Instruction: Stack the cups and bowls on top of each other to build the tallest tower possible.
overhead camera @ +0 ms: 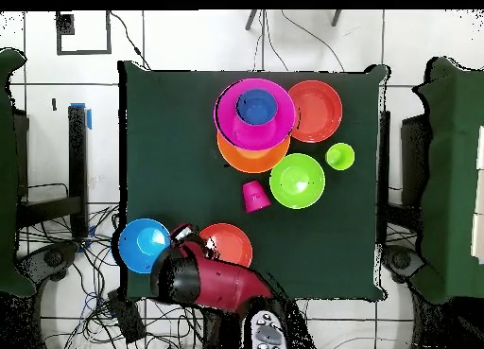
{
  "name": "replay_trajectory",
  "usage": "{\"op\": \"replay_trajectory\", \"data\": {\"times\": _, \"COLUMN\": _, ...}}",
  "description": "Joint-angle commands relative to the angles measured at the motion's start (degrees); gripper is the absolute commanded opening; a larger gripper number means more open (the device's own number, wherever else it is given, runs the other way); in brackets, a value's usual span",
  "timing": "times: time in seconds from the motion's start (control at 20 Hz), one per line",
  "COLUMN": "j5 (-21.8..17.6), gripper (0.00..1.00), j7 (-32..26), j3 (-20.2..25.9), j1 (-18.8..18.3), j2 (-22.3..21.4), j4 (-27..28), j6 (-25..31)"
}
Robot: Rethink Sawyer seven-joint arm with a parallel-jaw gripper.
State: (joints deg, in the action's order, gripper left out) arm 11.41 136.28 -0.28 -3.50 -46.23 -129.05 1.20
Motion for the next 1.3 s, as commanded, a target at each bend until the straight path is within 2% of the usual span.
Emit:
{"op": "replay_trajectory", "data": {"times": 0.05, "j5": 16.84, "gripper": 1.0, "j7": 19.95, "j3": -10.09, "j1": 11.77, "j2": 8.42, "j4": 8.2, "j6": 3.73}}
{"op": "replay_trajectory", "data": {"times": 0.2, "j5": 23.61, "gripper": 1.0, "j7": 23.03, "j3": -17.78, "j1": 19.55, "j2": 11.85, "j4": 13.41, "j6": 10.6}}
{"op": "replay_trajectory", "data": {"times": 0.3, "j5": 25.85, "gripper": 1.0, "j7": 24.02, "j3": -20.75, "j1": 22.31, "j2": 14.49, "j4": 16.45, "j6": 13.35}}
{"op": "replay_trajectory", "data": {"times": 0.4, "j5": 26.04, "gripper": 1.0, "j7": 23.2, "j3": -20.46, "j1": 21.94, "j2": 15.63, "j4": 17.82, "j6": 13.6}}
{"op": "replay_trajectory", "data": {"times": 0.5, "j5": 25.13, "gripper": 1.0, "j7": 20.02, "j3": -16.07, "j1": 18.09, "j2": 15.5, "j4": 16.96, "j6": 8.19}}
{"op": "replay_trajectory", "data": {"times": 0.65, "j5": 22.21, "gripper": 1.0, "j7": 16.89, "j3": -12.96, "j1": 14.52, "j2": 16.05, "j4": 17.68, "j6": 5.12}}
{"op": "replay_trajectory", "data": {"times": 0.95, "j5": 18.14, "gripper": 1.0, "j7": 14.31, "j3": -14.23, "j1": 14.07, "j2": 17.44, "j4": 19.48, "j6": 1.15}}
{"op": "replay_trajectory", "data": {"times": 1.3, "j5": 14.6, "gripper": 1.0, "j7": 10.4, "j3": -15.26, "j1": 12.36, "j2": 17.72, "j4": 21.91, "j6": 4.06}}
